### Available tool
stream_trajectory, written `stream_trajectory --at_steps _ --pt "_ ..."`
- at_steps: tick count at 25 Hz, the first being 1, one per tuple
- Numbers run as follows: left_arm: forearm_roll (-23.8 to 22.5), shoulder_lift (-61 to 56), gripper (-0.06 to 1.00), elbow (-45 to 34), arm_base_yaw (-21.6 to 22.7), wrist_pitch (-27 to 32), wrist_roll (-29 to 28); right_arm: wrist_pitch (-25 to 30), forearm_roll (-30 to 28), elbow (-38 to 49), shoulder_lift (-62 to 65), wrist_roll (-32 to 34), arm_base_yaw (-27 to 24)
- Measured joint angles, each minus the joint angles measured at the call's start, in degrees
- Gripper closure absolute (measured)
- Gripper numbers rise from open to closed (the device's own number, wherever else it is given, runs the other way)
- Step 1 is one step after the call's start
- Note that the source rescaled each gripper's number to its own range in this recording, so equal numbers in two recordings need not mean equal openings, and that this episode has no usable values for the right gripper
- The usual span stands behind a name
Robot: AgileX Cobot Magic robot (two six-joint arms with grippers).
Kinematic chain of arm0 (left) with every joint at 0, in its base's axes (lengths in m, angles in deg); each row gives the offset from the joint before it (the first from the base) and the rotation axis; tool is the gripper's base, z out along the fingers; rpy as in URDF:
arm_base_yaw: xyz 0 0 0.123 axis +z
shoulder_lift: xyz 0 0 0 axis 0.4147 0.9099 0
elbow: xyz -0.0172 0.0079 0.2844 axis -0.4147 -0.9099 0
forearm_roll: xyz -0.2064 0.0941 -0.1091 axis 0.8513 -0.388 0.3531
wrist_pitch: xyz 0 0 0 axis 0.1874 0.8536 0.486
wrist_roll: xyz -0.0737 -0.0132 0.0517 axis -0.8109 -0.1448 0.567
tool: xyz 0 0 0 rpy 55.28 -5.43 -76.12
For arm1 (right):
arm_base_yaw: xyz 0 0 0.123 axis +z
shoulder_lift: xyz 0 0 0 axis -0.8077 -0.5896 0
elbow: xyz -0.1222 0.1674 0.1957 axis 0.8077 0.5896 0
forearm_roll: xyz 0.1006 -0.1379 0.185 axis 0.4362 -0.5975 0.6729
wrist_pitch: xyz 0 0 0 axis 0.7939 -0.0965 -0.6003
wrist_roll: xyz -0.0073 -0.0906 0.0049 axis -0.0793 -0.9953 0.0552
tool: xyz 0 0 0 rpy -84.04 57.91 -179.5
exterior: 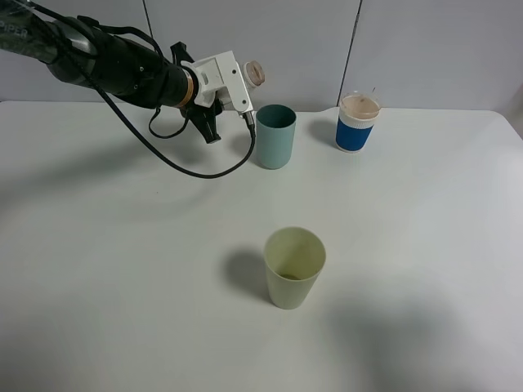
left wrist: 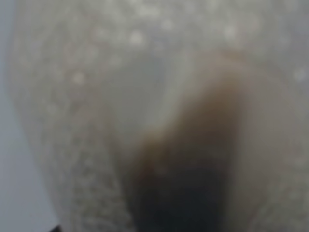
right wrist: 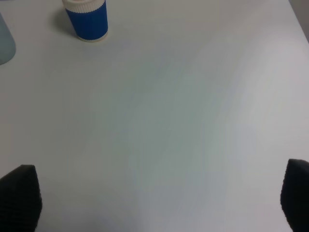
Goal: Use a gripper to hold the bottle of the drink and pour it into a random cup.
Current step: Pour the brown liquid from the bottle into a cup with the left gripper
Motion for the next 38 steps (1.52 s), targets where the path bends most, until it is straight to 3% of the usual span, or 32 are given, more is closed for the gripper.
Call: stream_trajectory --at_steps 27,38 --pt "-0.4 0.0 0.92 0.0 -1.4 3.2 8.9 0.0 0.0 0.0 0.0 0.0 0.0" --pt "-0.4 0.1 0.92 3.2 -2.6 4.4 9.3 0.0 0.0 0.0 0.0 0.0 0.0"
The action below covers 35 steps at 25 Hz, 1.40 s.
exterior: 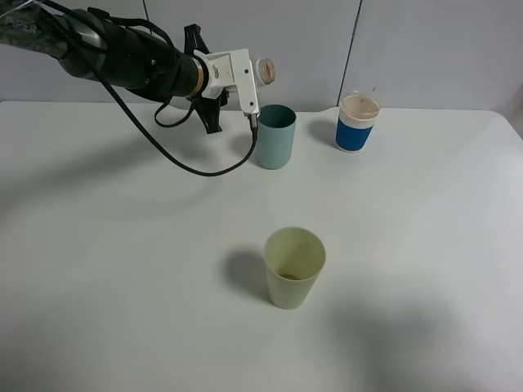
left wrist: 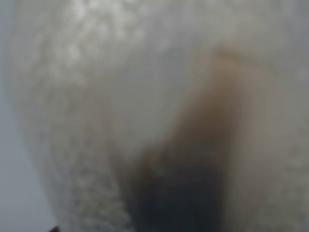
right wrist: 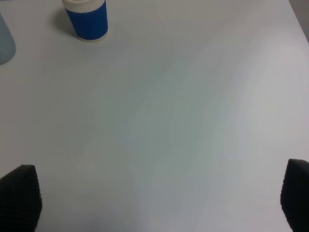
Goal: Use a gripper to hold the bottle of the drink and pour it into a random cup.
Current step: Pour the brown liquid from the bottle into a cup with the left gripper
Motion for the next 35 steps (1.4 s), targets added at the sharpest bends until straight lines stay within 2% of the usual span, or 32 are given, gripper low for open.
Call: stream_trajectory --at_steps 14,19,35 --pt "0.0 1.5 0.92 0.8 -1.9 2.8 1.1 0.0 0.0 0.0 0.0 0.0 0.0" --pt "0.0 1.5 0.92 0.8 -1.9 5.0 2.9 0.0 0.0 0.0 0.0 0.0 0.0" --pt "0.0 1.5 0.92 0.8 -1.9 6.9 8.9 0.0 0.0 0.0 0.0 0.0 0.0"
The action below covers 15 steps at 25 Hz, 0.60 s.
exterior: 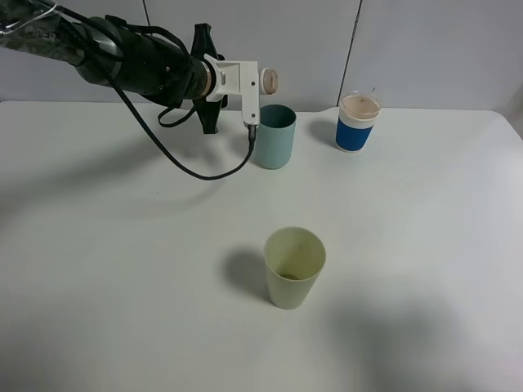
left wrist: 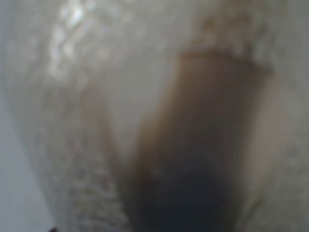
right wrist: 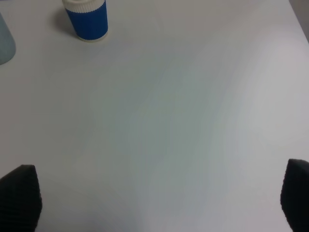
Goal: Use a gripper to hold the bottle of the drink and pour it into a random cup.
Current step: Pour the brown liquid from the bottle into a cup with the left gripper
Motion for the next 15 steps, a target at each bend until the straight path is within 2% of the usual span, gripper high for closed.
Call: stream_trajectory --at_steps 15 --pt "0.0 0.0 0.92 0.0 0.0 1.7 5.0 0.0 0.0 0.0 0.0 0.0 0.0"
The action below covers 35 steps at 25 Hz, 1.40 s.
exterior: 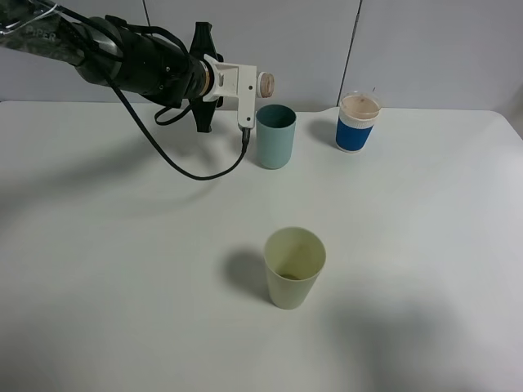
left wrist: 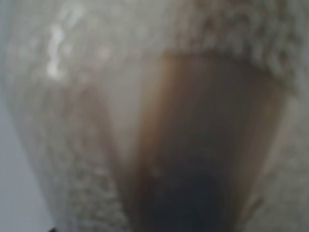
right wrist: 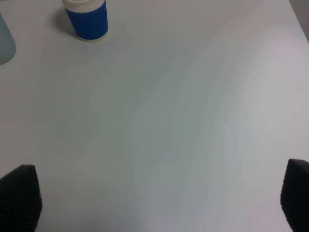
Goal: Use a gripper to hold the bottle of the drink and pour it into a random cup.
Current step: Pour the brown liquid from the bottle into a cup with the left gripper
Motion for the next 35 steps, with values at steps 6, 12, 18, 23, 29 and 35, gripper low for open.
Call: stream_trajectory --at_steps 6,12,18,23,29,35 --pt "0.0 0.0 0.92 0.0 0.0 0.0 4.0 0.0 0.0 0.0 0.0 0.0 0.0" --pt "0.0 0.0 0.92 0.0 0.0 0.0 5.1 0.0 0.0 0.0 0.0 0.0 0.0" --pt "0.0 0.0 0.92 0.0 0.0 0.0 5.5 0.0 0.0 0.0 0.0 0.0 0.0" --pt "0.0 0.0 0.92 0.0 0.0 0.0 6.6 0.0 0.0 0.0 0.0 0.0 0.0" --pt "0.0 0.0 0.92 0.0 0.0 0.0 6.8 0.0 0.0 0.0 0.0 0.0 0.0" --pt "0.0 0.0 0.92 0.0 0.0 0.4 8.8 0.0 0.0 0.0 0.0 0.0 0.0"
